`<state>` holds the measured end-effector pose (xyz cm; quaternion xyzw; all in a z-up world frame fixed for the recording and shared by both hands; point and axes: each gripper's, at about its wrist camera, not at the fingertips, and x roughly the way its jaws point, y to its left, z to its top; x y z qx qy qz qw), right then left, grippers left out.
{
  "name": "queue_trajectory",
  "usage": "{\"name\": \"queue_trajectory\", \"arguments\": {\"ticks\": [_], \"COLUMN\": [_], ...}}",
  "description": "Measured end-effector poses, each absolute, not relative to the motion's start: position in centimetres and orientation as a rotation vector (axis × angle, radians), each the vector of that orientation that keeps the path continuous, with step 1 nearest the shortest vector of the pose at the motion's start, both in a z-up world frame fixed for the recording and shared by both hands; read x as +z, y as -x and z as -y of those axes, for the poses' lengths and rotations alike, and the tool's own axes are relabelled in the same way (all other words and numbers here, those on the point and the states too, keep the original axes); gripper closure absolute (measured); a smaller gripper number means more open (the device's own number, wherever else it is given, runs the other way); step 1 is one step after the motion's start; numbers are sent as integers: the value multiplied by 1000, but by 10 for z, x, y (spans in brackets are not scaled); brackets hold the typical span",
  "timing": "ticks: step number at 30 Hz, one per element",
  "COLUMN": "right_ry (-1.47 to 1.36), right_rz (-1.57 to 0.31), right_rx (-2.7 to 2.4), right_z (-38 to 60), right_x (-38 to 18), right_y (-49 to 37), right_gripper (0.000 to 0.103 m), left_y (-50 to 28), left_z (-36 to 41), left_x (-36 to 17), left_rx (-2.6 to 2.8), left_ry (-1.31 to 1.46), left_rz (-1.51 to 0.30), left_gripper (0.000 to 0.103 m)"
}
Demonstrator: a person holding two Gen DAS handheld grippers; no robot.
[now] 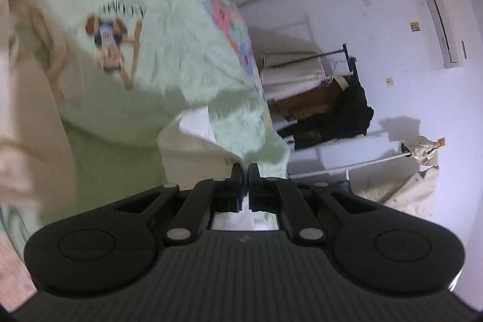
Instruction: Fold large clothes
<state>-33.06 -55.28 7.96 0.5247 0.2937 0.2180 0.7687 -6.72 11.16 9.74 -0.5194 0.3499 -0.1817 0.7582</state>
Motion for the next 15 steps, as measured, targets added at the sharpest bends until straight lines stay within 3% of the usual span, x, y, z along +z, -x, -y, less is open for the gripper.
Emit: {"name": "queue_trajectory", "arguments": {"ticks": [3, 7, 11, 13, 14, 15], "right_ry": [-1202, -1197, -1197, -1191, -1190, -1191], "right_rz": [-672, -636, -674, -722, -735, -736], "right_rx": [472, 489, 454, 418, 407, 403], "right_z": [554, 584, 619, 627, 628, 628], "right_x": [52, 64, 79, 80, 79, 78], "right_y": [329, 288, 222, 191, 184, 180], "right_gripper": [94, 94, 94, 95, 95, 95], "left_y": [62, 22, -18, -18, -10, -4], "left_z": [-109, -86, -44, -30, -18, -13], "left_x": [98, 102, 89, 86, 84, 82], "left_rx": [-386, -420, -478, -518, -537, -526], "left_ry": [1115, 1055, 980, 930, 873, 841], "left_rz": [-762, -792, -957, -1014, -1048, -1076], "left_gripper": [100, 100, 100, 96, 90, 76]}}
